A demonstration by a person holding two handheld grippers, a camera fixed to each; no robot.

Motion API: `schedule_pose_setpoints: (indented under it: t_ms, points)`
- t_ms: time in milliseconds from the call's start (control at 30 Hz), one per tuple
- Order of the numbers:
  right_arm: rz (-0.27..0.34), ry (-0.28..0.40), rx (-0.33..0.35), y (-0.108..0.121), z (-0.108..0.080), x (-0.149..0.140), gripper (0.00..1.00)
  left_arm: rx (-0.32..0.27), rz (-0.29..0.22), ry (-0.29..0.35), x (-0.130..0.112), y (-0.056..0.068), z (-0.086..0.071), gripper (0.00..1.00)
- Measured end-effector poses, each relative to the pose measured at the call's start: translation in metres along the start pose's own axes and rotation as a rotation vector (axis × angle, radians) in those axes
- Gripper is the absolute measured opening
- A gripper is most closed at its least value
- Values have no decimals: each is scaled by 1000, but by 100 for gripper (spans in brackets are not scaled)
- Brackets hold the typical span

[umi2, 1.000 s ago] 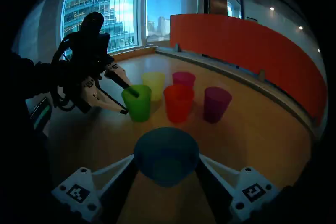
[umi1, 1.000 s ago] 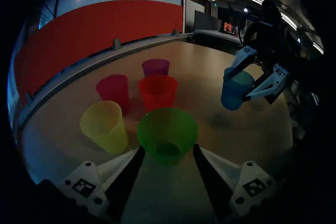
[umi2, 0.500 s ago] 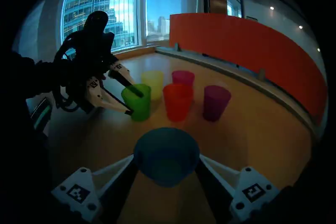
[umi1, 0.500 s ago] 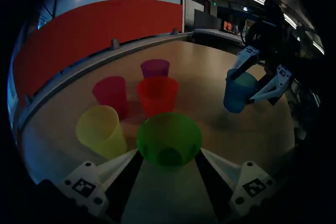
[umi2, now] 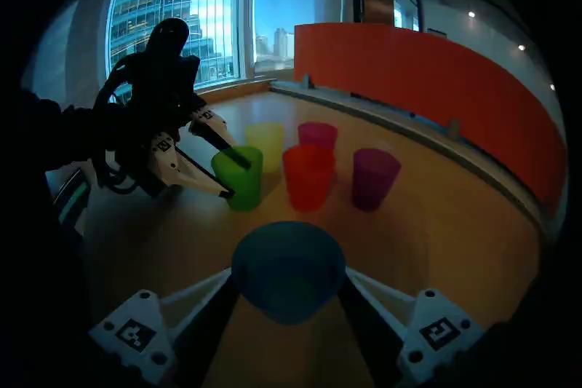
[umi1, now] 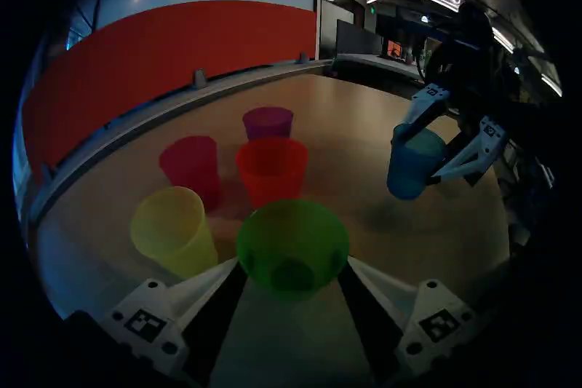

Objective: Pour water

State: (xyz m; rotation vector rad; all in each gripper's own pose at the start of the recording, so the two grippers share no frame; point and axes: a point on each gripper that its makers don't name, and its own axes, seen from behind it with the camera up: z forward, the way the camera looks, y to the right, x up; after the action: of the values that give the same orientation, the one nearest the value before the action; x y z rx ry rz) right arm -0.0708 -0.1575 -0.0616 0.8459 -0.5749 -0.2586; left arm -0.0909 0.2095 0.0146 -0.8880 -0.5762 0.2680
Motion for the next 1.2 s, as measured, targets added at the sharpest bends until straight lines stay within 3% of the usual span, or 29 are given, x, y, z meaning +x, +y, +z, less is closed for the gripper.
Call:
schedule_pose_setpoints:
  t_ms: [533,1200]
  points:
    - [-6,36,-19,2,-9,16,90,32,-20,82,19,-6,-23,82]
    - [-24,151,-46,1,-28,60,89,105,-23,269,65,-17,-80,83]
